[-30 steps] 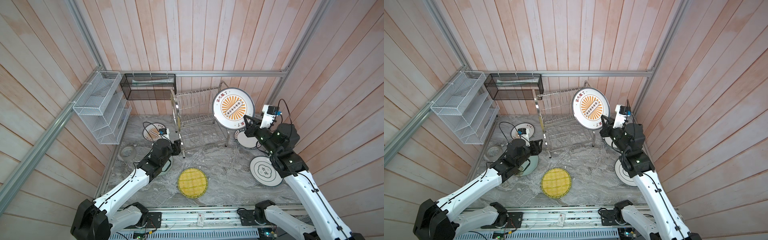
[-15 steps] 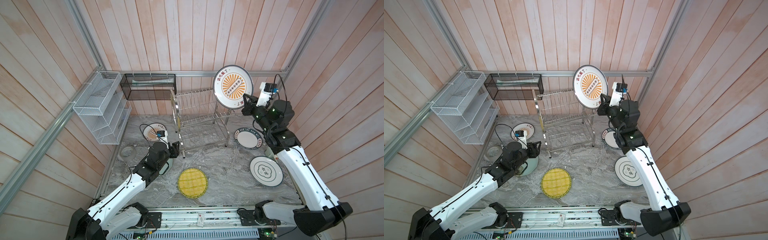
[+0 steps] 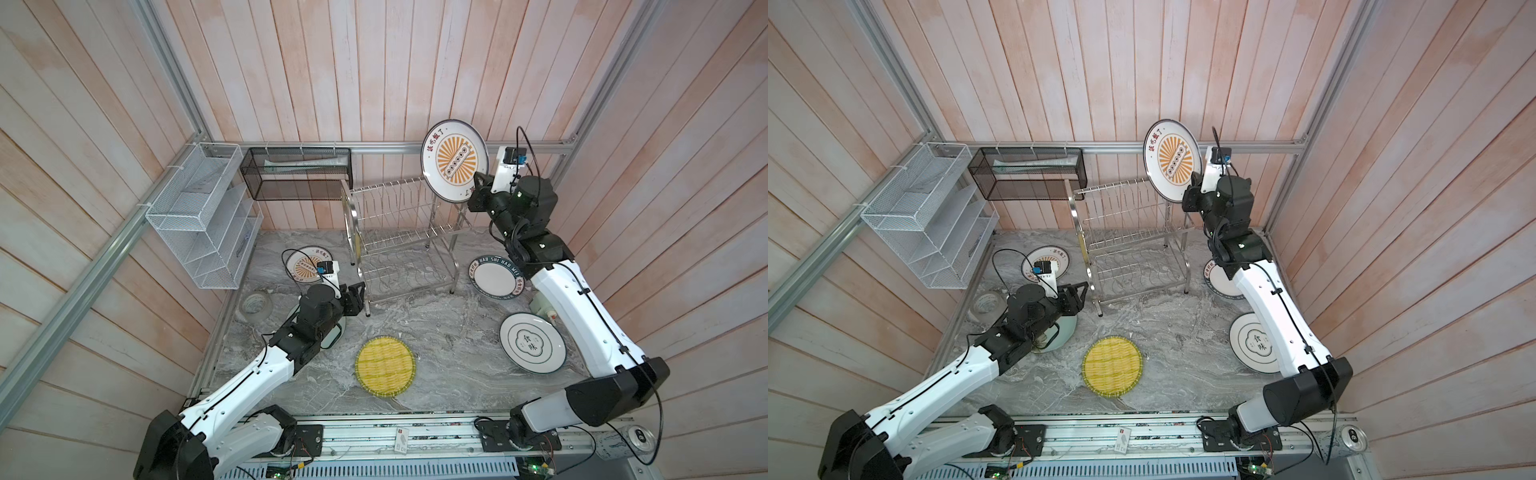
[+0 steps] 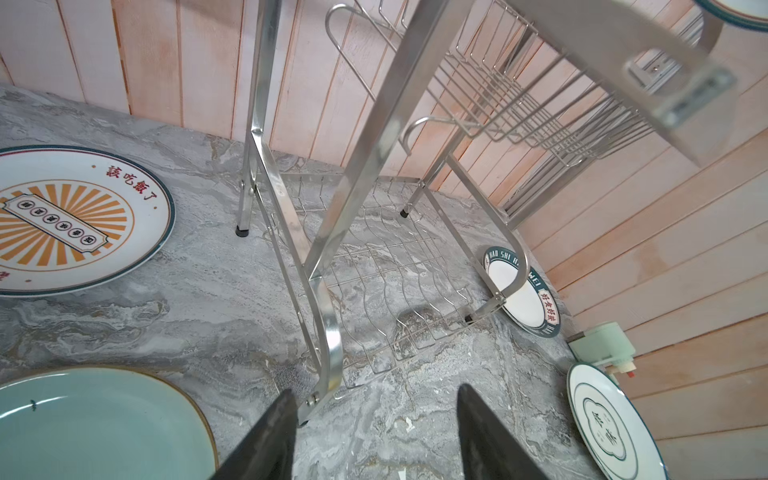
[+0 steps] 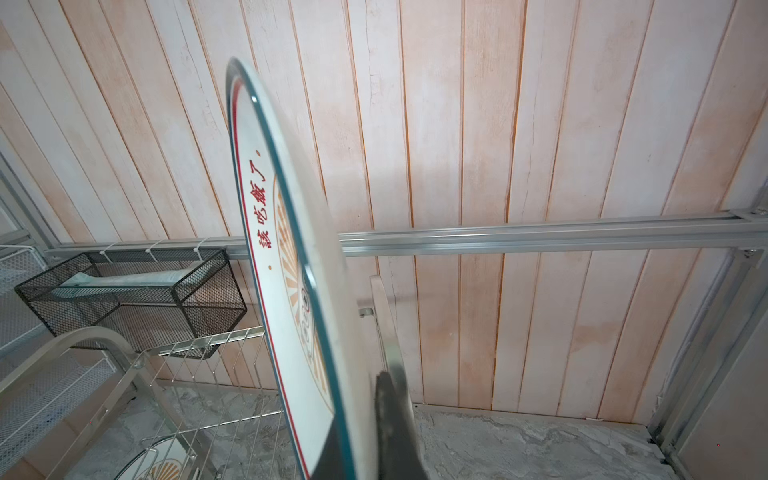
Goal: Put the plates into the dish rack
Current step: 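Lift the upright plate with the right gripper toward the rack's far side, then lower the plate into the rack's upper slots with the right gripper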
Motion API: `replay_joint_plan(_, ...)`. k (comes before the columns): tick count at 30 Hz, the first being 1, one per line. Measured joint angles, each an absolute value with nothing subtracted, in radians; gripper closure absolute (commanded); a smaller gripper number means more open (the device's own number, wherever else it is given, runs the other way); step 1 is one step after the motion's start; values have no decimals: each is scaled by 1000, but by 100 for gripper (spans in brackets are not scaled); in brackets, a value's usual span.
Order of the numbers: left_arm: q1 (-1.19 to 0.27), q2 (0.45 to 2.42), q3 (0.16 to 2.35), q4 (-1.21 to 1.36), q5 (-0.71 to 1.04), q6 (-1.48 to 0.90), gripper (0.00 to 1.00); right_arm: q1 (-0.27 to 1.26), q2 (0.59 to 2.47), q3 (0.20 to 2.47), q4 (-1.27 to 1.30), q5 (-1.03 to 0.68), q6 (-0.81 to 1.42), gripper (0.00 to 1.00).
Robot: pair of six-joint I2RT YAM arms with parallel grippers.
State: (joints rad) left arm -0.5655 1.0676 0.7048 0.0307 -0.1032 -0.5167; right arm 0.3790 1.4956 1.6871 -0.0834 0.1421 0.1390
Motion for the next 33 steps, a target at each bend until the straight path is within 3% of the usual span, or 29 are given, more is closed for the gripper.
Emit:
replay_joint_plan(17,-578,1073,705,52,-85,-548,38,523,1615,1774,-117,528,51,100)
replay_joint_plan(33,-578,1063,704,49,-86,-569,38,600,1679,1822,-177,733,2,100)
